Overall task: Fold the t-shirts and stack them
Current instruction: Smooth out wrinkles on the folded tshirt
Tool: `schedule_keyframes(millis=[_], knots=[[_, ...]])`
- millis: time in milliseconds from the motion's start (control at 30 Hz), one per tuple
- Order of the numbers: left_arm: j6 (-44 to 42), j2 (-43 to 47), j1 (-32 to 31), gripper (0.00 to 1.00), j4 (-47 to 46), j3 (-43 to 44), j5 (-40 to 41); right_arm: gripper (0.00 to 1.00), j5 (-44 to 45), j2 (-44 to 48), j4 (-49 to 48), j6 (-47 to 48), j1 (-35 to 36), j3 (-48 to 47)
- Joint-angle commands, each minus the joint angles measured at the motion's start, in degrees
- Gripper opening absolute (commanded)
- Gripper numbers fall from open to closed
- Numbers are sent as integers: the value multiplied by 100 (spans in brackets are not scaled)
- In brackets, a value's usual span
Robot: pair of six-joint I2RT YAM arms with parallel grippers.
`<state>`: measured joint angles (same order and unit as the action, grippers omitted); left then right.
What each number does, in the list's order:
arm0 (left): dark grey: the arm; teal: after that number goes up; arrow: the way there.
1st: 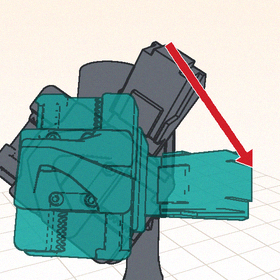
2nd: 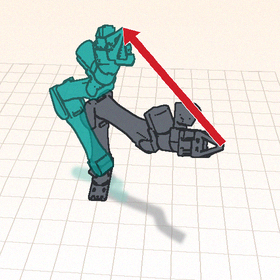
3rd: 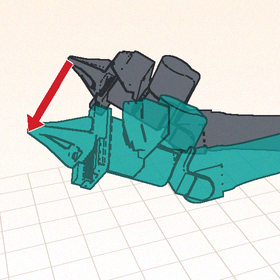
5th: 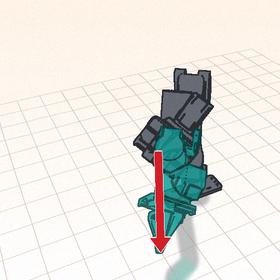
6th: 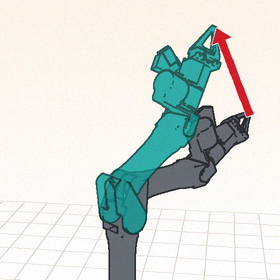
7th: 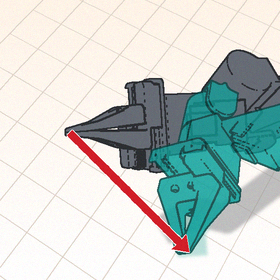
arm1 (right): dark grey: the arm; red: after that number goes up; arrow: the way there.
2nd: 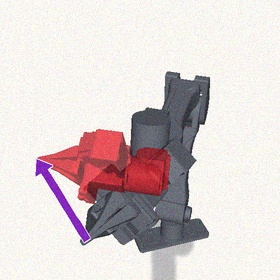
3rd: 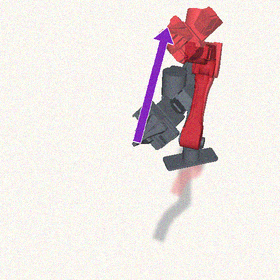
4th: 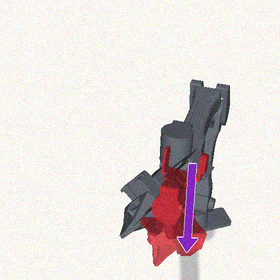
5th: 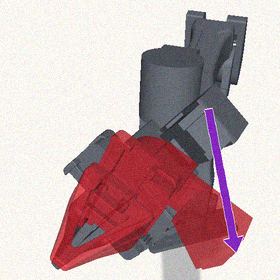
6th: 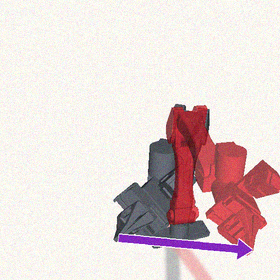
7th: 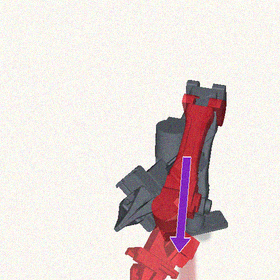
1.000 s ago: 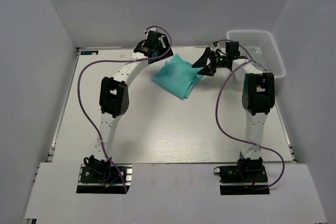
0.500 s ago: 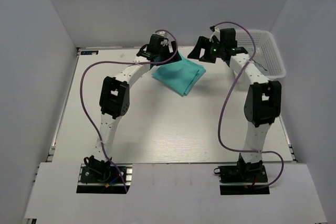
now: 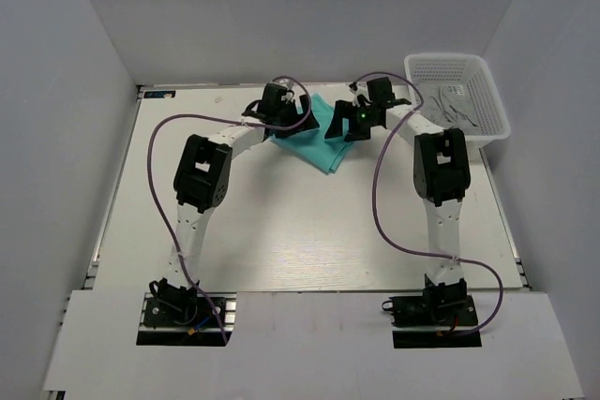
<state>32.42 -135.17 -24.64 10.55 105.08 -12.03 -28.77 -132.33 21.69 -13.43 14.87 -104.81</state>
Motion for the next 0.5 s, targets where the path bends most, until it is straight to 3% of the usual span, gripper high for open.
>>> schedule_keyframes(millis=[0,167,300,467], knots=[[89,271,-32,100,536,-645,-334,91,100,339,344,691,121,733],[-52,1805,-224,100,194,-2612,-897,91,118,1285,318,1105,331,2041],[1,3237,-532,100,570,-4289,-581,91,171,2333,213,1124,647,3613],[-52,4814,-1042,100,869,-5400,-906,91,505,4034,370,1062,982,5215]])
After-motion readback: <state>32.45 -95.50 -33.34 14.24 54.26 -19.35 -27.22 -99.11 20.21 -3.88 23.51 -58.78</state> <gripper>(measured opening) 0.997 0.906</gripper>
